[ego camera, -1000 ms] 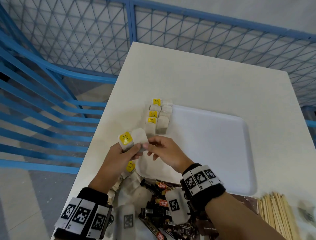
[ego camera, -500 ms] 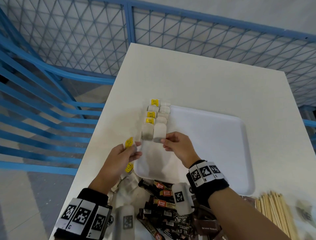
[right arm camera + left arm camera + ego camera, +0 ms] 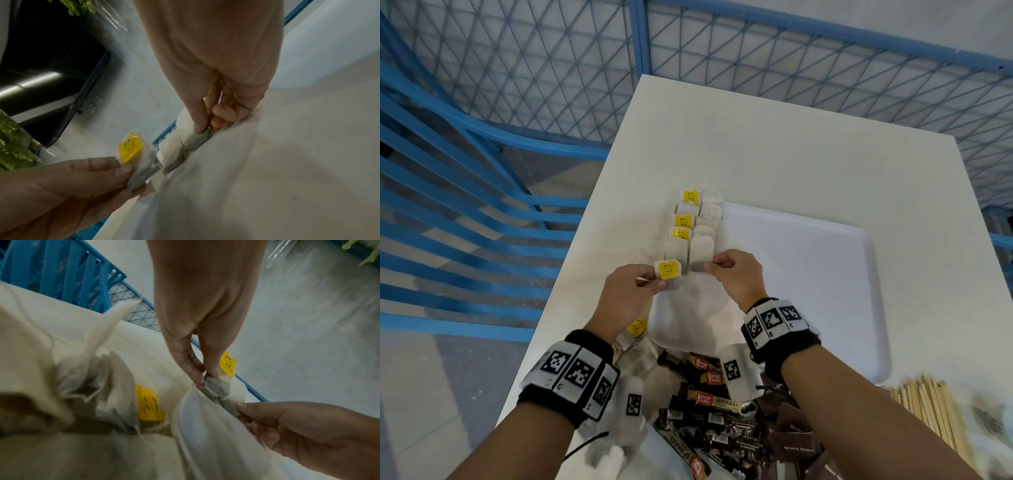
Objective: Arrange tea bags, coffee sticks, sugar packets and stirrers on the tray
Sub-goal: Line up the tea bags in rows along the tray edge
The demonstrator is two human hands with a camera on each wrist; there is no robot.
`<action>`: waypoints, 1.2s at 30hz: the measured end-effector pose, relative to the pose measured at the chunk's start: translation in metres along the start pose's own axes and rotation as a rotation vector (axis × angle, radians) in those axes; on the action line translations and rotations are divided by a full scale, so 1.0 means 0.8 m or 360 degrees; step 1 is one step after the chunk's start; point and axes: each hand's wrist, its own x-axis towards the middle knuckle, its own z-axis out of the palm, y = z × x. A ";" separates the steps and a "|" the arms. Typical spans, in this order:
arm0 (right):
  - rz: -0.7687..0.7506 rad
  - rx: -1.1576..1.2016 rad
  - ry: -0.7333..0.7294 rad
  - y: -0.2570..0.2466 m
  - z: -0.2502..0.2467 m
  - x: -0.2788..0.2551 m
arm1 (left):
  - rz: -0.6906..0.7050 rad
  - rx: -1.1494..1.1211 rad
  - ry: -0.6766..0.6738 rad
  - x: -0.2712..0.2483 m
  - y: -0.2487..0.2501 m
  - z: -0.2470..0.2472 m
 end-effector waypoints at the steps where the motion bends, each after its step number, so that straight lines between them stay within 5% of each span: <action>1: 0.0000 0.0009 -0.0002 0.000 0.001 0.000 | 0.0016 0.0026 0.0014 0.004 -0.001 0.002; 16: -0.0020 -0.0003 -0.0031 -0.006 -0.001 0.000 | 0.0105 0.0125 0.0166 0.017 -0.002 0.012; 23: -0.0182 -0.0060 0.0021 -0.013 -0.012 -0.028 | 0.0097 0.0231 0.0239 -0.021 -0.007 -0.036; 31: -0.0641 -0.0495 -0.0594 -0.011 0.018 -0.120 | -0.0083 0.0307 0.0343 -0.103 -0.062 -0.081; 36: -0.0886 -0.0834 -0.0812 -0.012 0.057 -0.149 | -0.0100 0.0423 -0.0054 -0.125 -0.073 -0.072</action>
